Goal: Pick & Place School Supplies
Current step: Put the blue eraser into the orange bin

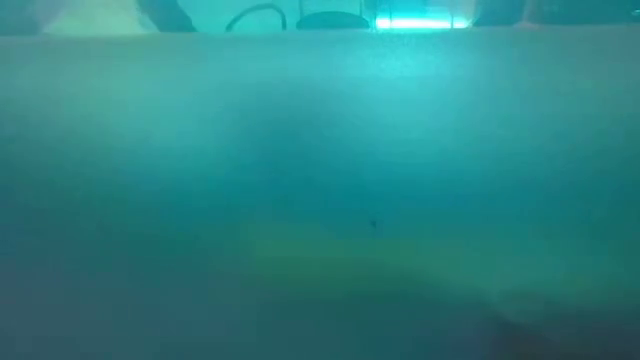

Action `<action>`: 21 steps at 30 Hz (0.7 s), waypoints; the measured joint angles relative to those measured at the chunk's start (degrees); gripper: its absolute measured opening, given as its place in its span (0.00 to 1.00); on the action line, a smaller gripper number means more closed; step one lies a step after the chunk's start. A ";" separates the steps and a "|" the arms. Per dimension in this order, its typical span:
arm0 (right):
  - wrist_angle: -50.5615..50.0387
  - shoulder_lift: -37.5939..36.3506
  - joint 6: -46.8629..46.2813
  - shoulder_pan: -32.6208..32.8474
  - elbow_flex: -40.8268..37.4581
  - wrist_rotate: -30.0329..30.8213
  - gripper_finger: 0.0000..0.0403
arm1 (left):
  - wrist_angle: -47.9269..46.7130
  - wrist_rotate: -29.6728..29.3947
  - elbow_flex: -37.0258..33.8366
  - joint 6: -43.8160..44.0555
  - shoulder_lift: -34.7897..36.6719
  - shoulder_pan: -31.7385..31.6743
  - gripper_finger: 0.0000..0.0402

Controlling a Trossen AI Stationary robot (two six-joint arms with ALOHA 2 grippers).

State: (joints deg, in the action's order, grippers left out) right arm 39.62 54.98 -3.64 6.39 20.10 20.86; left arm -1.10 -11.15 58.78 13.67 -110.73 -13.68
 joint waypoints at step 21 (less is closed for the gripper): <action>-0.34 0.00 -0.17 0.00 0.00 0.00 0.51 | 0.12 1.35 0.02 0.38 -0.92 -0.67 0.19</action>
State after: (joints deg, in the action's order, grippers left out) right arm 39.28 54.98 -3.81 6.39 20.10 20.86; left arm -0.98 -9.80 58.80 14.05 -111.66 -14.35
